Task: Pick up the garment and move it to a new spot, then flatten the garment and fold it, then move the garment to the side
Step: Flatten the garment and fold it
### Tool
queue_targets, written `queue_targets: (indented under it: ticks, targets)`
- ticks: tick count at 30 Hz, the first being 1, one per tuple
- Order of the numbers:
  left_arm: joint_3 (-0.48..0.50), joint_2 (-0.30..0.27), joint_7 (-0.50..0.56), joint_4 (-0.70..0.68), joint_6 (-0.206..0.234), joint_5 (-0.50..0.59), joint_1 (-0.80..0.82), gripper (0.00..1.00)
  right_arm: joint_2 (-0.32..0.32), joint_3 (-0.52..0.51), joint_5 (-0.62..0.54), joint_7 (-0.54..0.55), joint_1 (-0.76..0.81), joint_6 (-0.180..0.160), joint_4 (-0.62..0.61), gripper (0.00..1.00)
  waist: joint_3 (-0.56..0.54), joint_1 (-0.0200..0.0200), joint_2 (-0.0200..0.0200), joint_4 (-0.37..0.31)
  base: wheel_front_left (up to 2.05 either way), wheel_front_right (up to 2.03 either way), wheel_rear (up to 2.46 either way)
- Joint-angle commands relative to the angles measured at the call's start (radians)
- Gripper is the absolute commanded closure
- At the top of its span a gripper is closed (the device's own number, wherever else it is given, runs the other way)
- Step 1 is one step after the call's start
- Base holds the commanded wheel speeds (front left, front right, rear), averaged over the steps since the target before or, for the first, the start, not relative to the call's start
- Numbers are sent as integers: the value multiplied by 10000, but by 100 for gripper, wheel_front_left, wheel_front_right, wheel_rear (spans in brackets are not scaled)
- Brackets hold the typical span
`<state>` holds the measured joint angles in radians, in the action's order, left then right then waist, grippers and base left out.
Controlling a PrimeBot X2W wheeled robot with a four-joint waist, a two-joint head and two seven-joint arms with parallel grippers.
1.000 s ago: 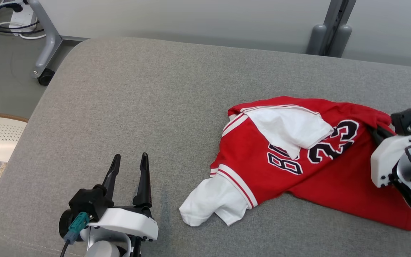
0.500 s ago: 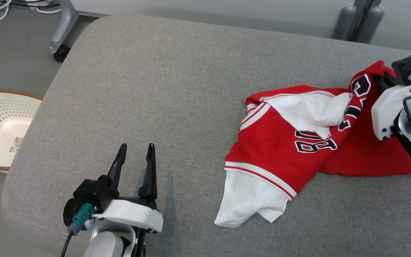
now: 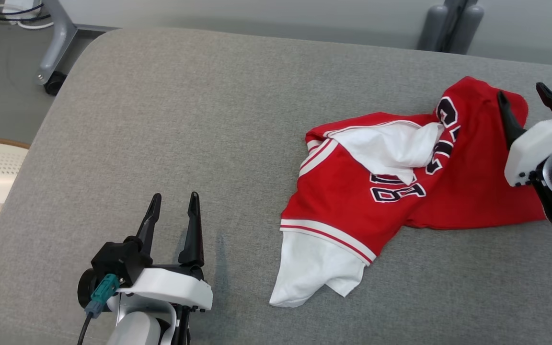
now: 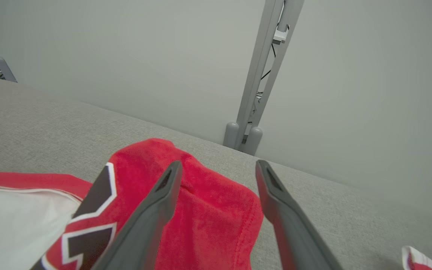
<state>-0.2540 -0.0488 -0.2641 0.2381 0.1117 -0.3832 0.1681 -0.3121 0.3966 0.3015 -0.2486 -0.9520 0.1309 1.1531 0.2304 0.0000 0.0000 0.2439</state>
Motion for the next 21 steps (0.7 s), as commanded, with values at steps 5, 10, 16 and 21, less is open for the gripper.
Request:
queue_targets:
  ticks: [5, 10, 16, 21]
  targets:
    - [126, -41, 0, -26, -10, 125, -162, 0, -382, -297, 547, -177, 1293, -3, -544, 0, -336, 0, 0, -707, 0, 0, 0]
    - [169, -39, 0, -35, -45, 201, -157, 0, -453, -510, 953, -182, 2498, -3, -977, 0, -362, 0, 0, -1006, 0, 0, 0]
    - [224, -39, 0, -33, -107, 253, -156, 0, -201, -781, 1392, -169, 3499, -3, -1238, 0, -243, 0, 0, -1072, 0, 0, 0]
    - [278, -38, 0, 5, -141, 307, -81, 0, -59, -1261, 1527, -59, 3713, -3, -1039, 0, -160, 0, 0, -991, 0, 0, 0]
